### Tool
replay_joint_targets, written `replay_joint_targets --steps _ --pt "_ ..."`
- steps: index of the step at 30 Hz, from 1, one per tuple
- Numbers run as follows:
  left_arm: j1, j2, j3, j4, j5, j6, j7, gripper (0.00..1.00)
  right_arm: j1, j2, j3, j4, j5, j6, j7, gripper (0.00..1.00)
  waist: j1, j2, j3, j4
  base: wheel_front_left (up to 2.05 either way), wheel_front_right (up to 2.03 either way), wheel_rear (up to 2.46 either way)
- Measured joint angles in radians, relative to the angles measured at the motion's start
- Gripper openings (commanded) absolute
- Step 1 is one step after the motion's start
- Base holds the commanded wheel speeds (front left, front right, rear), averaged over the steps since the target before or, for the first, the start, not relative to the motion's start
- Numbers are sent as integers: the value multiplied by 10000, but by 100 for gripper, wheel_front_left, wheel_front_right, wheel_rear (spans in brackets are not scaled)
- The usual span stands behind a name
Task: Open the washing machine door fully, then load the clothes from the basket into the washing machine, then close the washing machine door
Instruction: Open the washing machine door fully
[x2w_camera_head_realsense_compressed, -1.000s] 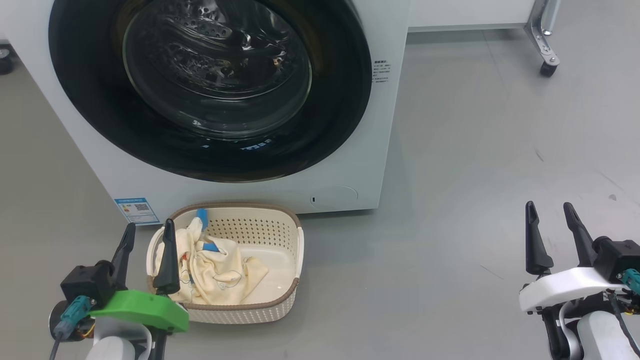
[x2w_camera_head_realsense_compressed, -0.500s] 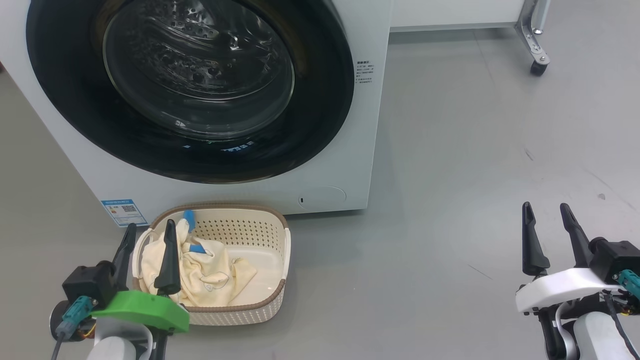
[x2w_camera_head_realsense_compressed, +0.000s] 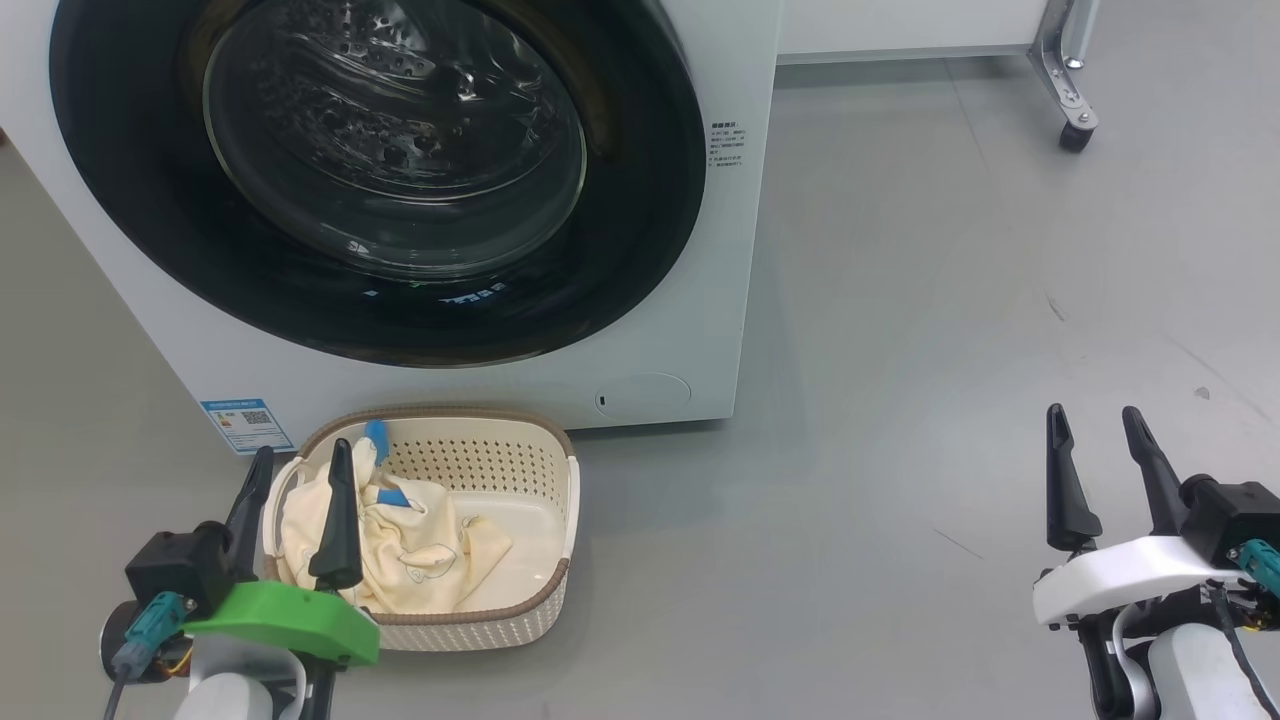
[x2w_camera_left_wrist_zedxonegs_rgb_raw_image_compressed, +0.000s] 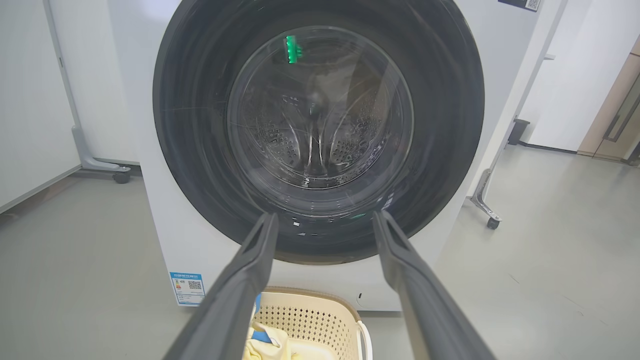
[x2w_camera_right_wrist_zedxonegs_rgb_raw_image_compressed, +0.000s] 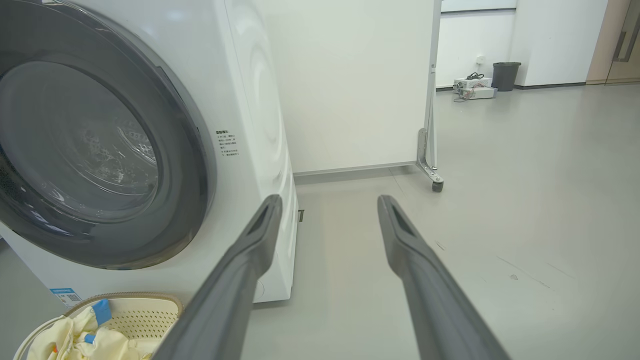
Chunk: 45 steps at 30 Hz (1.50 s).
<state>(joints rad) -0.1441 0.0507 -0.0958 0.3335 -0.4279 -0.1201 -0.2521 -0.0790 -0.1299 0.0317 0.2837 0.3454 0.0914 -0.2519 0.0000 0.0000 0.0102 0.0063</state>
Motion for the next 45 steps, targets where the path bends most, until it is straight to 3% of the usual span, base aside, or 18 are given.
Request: replay_joint_targets --steps 1,2,3,25,29,31,36,45 --pt "0 0 4 -2 0 0 0 100 0 4 0 0 -21 2 0 84 0 0 -1 0 0 0 0" --pt "0 -2 8 -2 0 0 0 100 0 6 0 0 -21 27 0 23 0 0 -1 0 0 0 0" --pt "0 -2 12 -2 0 -2 0 100 0 6 0 -2 -23 38 0 0 0 0 -1 1 0 0 0" --pt "-2 -10 69 -130 203 -10 0 100 -1 98 23 54 21 213 0 0 0 0 102 25 0 0 0" --pt "-28 -21 36 -221 251 -12 0 100 -3 1078 -748 249 2840 249 4 0 0 0 215 68 0 0 0" --pt "-61 -25 29 -247 263 -12 0 100 -64 1264 -1055 314 4418 305 190 0 0 0 296 101 0 0 0" --pt "-193 -29 -2 -303 276 -12 0 100 -616 1154 -1643 318 6801 305 945 0 0 0 477 178 0 0 0" --pt "-547 -50 -134 -683 276 -13 0 100 -1993 907 -1772 374 11099 305 2786 0 0 0 1092 387 0 0 0"
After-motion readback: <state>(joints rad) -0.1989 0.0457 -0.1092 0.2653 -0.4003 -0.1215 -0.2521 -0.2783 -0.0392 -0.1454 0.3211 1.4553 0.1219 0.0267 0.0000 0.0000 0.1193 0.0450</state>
